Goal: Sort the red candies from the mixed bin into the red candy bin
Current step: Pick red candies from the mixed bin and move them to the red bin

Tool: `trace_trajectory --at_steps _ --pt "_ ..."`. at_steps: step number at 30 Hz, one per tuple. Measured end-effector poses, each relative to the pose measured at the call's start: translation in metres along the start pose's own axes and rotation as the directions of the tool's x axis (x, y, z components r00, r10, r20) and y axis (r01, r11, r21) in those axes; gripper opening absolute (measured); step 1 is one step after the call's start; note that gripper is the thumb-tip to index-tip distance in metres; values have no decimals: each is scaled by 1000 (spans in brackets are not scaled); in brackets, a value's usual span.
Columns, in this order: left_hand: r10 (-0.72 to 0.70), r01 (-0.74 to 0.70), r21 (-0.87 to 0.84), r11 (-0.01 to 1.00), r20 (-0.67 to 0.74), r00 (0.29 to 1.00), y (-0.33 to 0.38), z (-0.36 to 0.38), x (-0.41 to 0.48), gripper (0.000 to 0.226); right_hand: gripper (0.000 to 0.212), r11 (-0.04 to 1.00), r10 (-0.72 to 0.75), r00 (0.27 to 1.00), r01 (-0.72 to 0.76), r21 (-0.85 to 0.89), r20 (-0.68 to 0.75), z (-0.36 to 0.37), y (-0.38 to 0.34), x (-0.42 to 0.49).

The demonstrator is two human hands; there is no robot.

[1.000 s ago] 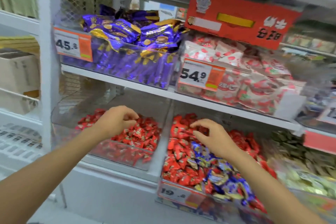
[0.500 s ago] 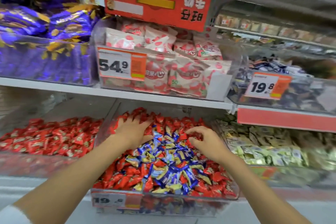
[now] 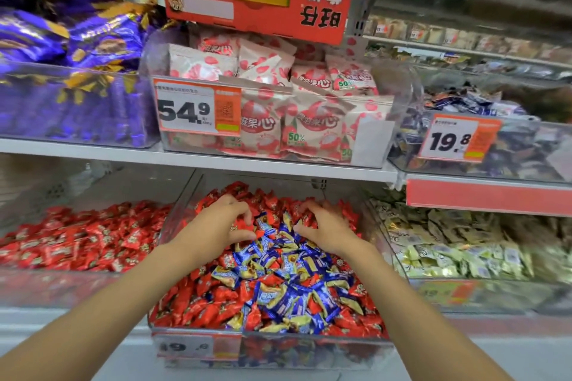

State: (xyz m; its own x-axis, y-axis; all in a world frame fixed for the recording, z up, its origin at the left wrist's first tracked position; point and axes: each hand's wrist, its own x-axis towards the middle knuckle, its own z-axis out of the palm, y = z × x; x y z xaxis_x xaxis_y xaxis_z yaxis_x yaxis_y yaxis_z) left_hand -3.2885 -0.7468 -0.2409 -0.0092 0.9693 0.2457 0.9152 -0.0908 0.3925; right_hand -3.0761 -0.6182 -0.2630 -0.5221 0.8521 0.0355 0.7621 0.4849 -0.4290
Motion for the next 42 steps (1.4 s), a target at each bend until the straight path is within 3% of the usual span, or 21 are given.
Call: trace_trajectory --at_steps 2,6,12,17,20,22,25,30,34,37,39,42 --pt "18 -18 -20 1000 -22 1000 1 -1 -1 28 18 997 -74 996 75 35 -43 1 0 -5" --pt "42 -43 -14 999 -82 996 10 -7 -4 32 10 968 -139 979 166 190 -151 -15 -1 -23" --pt "37 -30 63 998 -120 992 19 -11 0 22 27 910 -126 979 178 374 -160 -45 1 -55" --pt "14 -19 -86 996 -53 998 23 -6 9 18 29 800 -71 993 112 589 -93 -48 10 -67" --pt "31 -32 -103 994 -9 999 27 -5 14 5 21 832 -69 994 102 545 -82 -51 10 -72" --pt "53 -45 -117 992 67 996 35 -4 14 13 18 873 -113 992 128 470 -60 -51 12 -75" --pt "85 -74 -88 993 134 987 41 -2 12 14 18 967 -155 988 148 207 20 -49 18 -81" --pt "63 -56 -63 996 110 992 30 -8 3 8 32 982 -146 970 165 -87 196 -30 17 -91" --pt "48 -44 -53 998 73 996 19 -13 -6 7 18 984 -175 973 171 40 152 -26 15 -91" --pt "10 -11 -13 1000 -16 1000 9 -23 -10 11 15 961 -173 985 166 222 10 -35 12 -89" --pt "-21 22 31 999 -55 998 1 -31 -11 22 17 943 -162 982 183 277 -95 -39 12 -87" --pt "-101 91 178 980 43 994 -7 -35 -13 54 26 935 -155 982 180 304 -106 -40 10 -83"
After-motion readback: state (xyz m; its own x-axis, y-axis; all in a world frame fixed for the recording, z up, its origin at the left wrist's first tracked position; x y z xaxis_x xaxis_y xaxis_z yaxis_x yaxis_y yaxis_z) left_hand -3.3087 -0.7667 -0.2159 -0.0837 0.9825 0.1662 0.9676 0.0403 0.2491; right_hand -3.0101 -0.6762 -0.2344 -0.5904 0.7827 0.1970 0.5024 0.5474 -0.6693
